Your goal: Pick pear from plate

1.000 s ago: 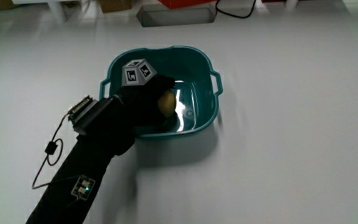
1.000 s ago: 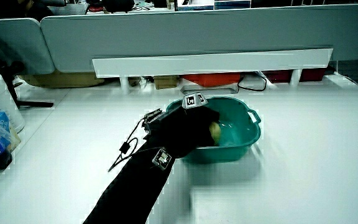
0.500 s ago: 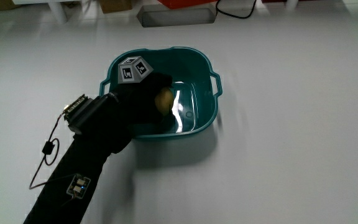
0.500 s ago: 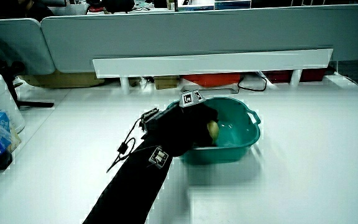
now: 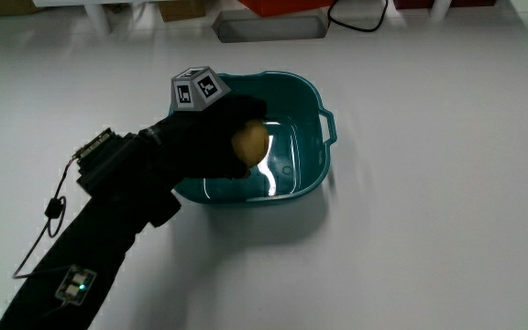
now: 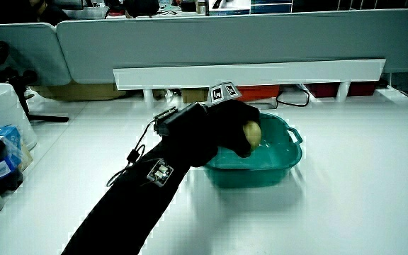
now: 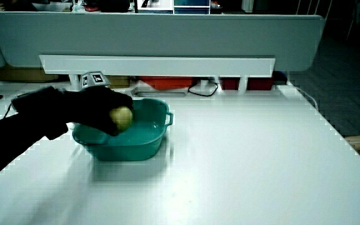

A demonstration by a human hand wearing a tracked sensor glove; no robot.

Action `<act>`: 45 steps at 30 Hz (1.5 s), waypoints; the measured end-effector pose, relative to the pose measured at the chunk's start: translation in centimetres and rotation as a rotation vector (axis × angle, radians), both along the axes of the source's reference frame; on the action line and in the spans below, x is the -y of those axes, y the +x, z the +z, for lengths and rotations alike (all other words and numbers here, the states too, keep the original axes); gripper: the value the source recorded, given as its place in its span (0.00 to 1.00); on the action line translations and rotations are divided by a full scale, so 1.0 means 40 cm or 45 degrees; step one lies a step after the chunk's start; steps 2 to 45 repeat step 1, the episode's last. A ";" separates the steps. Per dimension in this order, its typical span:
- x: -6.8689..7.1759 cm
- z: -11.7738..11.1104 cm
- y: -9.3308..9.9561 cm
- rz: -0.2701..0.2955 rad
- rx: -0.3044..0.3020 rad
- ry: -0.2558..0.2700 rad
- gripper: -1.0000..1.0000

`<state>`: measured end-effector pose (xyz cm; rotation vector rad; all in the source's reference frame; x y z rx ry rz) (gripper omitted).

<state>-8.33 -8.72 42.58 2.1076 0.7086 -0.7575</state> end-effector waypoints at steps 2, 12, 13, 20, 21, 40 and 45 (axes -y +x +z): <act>-0.008 0.012 0.004 0.045 -0.083 0.040 1.00; -0.008 0.012 0.004 0.045 -0.083 0.040 1.00; -0.008 0.012 0.004 0.045 -0.083 0.040 1.00; -0.008 0.012 0.004 0.045 -0.083 0.040 1.00; -0.008 0.012 0.004 0.045 -0.083 0.040 1.00; -0.008 0.012 0.004 0.045 -0.083 0.040 1.00; -0.008 0.012 0.004 0.045 -0.083 0.040 1.00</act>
